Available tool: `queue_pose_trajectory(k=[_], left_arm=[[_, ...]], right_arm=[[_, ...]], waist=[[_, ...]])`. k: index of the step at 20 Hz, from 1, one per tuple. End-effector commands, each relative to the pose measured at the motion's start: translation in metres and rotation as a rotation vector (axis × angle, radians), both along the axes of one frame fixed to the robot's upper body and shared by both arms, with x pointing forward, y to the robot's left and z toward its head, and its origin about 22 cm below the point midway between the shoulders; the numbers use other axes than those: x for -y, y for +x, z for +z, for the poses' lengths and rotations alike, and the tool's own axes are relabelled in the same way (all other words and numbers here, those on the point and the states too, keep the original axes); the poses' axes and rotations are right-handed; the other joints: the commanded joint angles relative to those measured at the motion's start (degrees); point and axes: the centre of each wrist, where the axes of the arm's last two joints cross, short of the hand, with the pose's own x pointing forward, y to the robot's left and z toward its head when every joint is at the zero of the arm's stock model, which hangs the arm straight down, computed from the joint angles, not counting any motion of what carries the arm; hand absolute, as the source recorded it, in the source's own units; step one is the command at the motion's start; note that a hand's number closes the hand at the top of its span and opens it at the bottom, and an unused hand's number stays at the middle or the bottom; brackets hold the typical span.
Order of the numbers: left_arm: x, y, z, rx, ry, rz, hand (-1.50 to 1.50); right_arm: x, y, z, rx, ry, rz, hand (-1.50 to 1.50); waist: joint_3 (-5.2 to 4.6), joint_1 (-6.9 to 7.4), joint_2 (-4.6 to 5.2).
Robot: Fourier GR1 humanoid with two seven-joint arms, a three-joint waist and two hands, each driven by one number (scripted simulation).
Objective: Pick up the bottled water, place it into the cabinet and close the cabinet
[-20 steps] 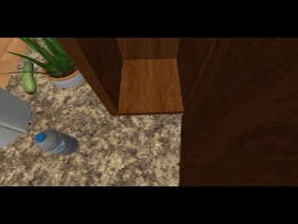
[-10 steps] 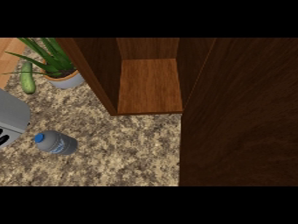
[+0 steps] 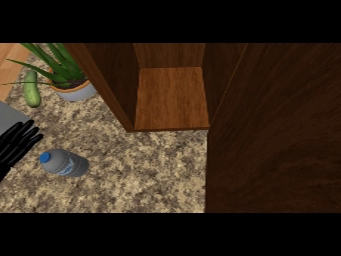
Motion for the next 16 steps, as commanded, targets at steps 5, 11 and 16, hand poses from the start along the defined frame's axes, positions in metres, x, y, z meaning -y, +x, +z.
queue_pose_trajectory(k=[5,11,16], left_arm=[[0.01,0.02,-0.046,-0.044,0.051,0.009,-1.5],[0.01,0.033,-0.078,-0.096,0.051,0.045,-1.5],[0.029,0.052,-0.094,-0.097,0.1,0.054,-1.5]], right_arm=[[-0.015,-0.024,0.034,0.059,0.085,0.048,-1.5],[-0.004,-0.03,0.03,0.066,0.092,0.081,-1.5],[-0.013,-0.032,0.033,0.063,0.111,0.079,-1.5]], waist=[[-0.03,0.39,0.09],[-0.06,-0.38,0.14],[-0.04,0.03,0.2]])
